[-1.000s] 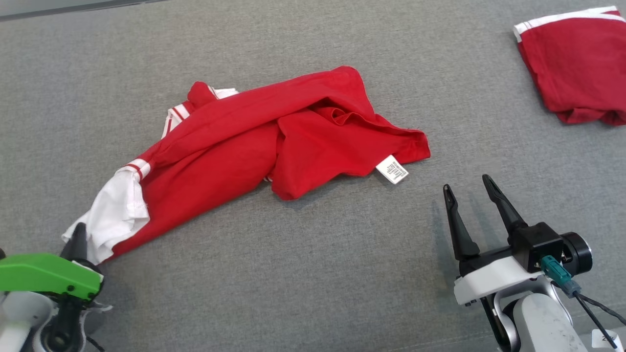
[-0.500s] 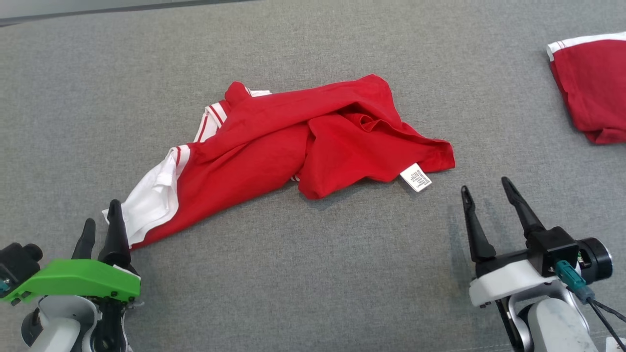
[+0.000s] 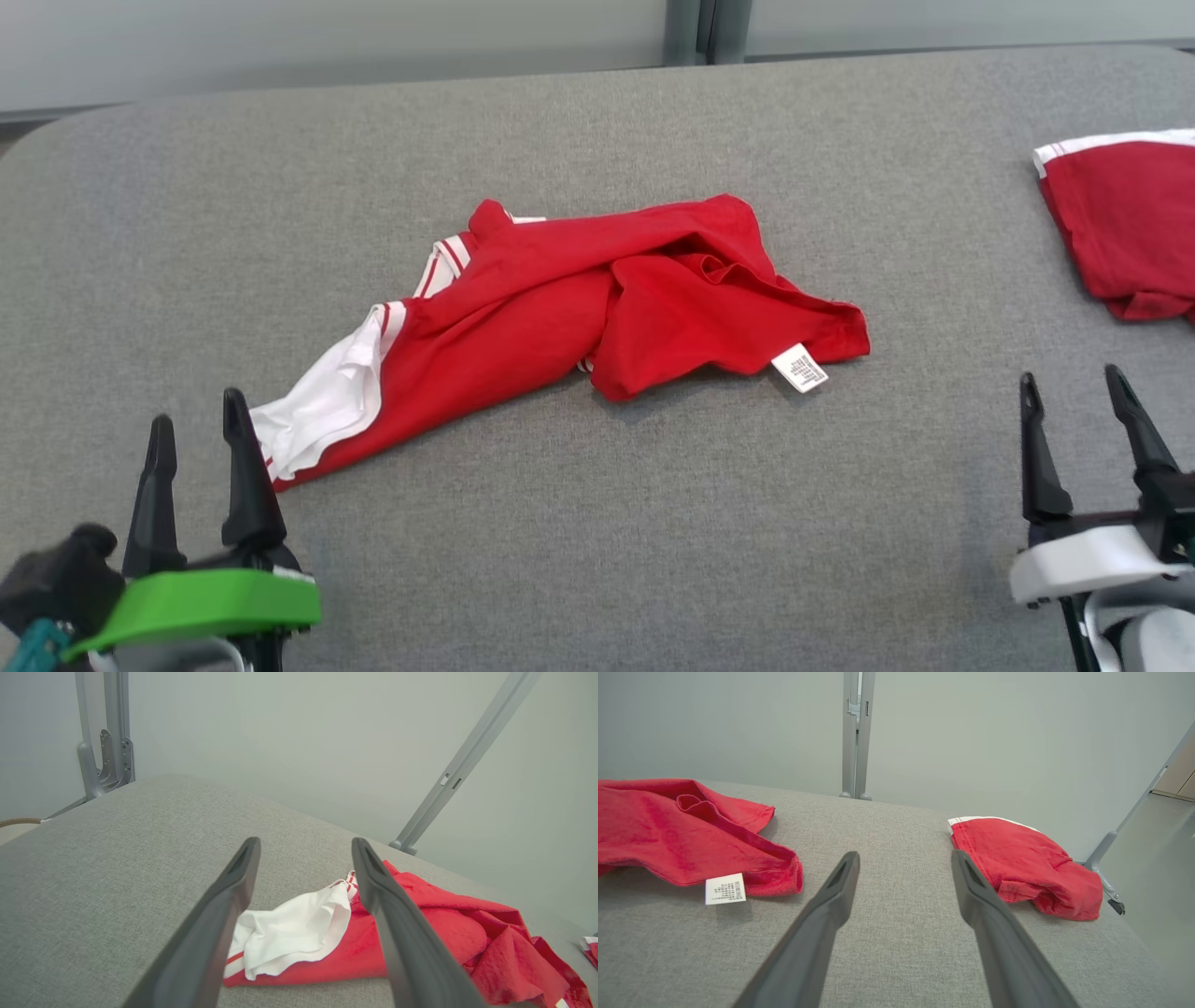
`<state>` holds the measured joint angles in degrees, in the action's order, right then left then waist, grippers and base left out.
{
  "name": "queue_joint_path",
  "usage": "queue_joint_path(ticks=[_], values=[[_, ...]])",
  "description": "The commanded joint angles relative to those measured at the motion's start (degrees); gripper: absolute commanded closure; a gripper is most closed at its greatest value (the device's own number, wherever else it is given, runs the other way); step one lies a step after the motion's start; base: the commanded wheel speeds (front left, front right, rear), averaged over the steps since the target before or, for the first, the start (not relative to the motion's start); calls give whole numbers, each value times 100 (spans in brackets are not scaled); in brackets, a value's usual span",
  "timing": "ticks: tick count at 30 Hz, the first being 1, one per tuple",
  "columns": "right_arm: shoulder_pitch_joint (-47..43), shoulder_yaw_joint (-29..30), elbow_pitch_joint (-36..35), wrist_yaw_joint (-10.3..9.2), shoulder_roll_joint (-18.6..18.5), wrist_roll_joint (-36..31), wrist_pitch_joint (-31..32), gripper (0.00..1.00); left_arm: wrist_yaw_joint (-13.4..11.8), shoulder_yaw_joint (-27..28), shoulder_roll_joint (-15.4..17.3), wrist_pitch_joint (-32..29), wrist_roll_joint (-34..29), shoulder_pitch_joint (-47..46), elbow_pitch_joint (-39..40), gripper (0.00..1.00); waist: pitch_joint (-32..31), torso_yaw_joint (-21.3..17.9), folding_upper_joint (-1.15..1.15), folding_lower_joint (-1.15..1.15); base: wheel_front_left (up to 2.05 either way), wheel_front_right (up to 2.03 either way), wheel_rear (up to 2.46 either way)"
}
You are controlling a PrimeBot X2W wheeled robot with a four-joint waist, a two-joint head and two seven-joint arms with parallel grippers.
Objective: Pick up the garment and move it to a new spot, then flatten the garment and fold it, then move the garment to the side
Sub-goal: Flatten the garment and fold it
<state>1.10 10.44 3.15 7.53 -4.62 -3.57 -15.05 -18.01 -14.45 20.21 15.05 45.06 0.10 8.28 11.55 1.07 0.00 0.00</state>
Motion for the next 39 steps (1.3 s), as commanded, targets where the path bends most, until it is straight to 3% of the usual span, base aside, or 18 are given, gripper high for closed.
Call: queue_joint_path(ticks=[1, 8, 20, 39], values=[[-138, 116, -11, -8, -57, 54, -18, 0, 152, 191, -168, 16, -329, 269, 36, 0, -224, 40, 0, 0, 0, 0, 0], [-348, 293, 78, -8, -156, 42, -18, 0, 598, 614, -369, 17, -1559, 796, -256, 0, -465, 48, 0, 0, 0, 0, 0], [-401, 76, 126, -8, -81, 94, -18, 0, 1311, 1061, -755, 16, -2502, 811, -989, 0, -725, 140, 0, 0, 0, 0, 0], [-403, -148, 217, -8, -133, 131, -18, 0, 2000, 1799, -1272, 17, -3230, 973, -1348, 0, -980, 229, 0, 0, 0, 0, 0]])
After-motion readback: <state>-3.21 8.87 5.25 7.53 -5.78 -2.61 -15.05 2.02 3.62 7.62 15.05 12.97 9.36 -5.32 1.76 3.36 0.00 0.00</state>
